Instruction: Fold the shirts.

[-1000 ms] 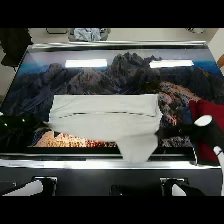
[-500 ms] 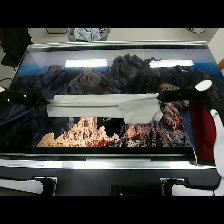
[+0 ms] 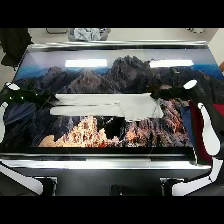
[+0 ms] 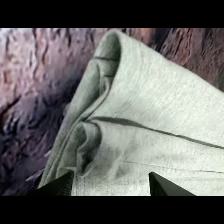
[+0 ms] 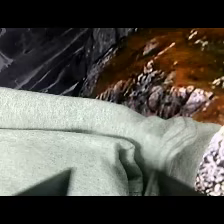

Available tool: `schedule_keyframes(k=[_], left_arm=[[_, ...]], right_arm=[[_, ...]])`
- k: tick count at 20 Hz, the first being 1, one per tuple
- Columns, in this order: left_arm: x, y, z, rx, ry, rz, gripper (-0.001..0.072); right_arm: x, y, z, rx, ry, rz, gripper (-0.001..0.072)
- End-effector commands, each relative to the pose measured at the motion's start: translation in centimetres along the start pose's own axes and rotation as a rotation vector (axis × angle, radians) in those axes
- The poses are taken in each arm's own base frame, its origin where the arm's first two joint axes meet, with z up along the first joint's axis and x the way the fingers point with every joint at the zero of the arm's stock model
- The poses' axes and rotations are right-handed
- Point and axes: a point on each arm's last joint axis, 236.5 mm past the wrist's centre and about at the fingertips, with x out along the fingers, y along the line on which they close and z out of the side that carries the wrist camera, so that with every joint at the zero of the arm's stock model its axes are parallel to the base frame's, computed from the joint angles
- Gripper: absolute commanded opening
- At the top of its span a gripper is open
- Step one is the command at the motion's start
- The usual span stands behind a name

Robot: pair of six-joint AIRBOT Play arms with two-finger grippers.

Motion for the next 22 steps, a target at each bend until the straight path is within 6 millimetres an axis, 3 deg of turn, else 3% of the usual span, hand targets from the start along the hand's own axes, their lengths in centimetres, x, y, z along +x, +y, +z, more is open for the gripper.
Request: schedule_keyframes(k=[1,3,5,8,11,19,20,22], left_arm=[[-2.0,-0.6,0.4,0.036,0.008,-0.012,0.0561],[-4.8,-1.5,1.1,0.066,-0.043,-0.017,0.0559],[-6.8,-2.9,1.2,0.095,-0.086,-0.019,0.0559],[-8.5,-5.4,0.5,0.16,-0.109,-0.025,0.0557],[-9.0,-7.8,-0.7,0.224,-0.102,-0.032,0.0557],[-7.0,-12.7,-3.5,0.334,-0.05,-0.051,0.0557],[-6.6,-13.4,-3.9,0.35,-0.04,-0.054,0.0557],[-5.5,-14.8,-5.2,0.389,-0.011,-0.06,0.052]], right_arm=[[-3.2,-1.6,-0.3,-0.121,0.059,-0.016,0.0714],[-5.8,-5.3,-2.2,-0.057,0.123,-0.07,0.0717],[-6.2,-6.5,-4.9,0.058,0.187,0.009,0.0719],[-4.8,-5.2,-7.0,0.177,0.229,0.225,0.0719],[-2.5,-4.5,-7.9,0.24,0.247,0.308,0.0719],[1.8,-0.8,-8.4,0.275,0.275,0.422,0.0709],[2.2,-0.1,-8.2,0.263,0.273,0.426,0.0641],[2.2,1.5,-7.2,0.255,0.251,0.461,0.0062]])
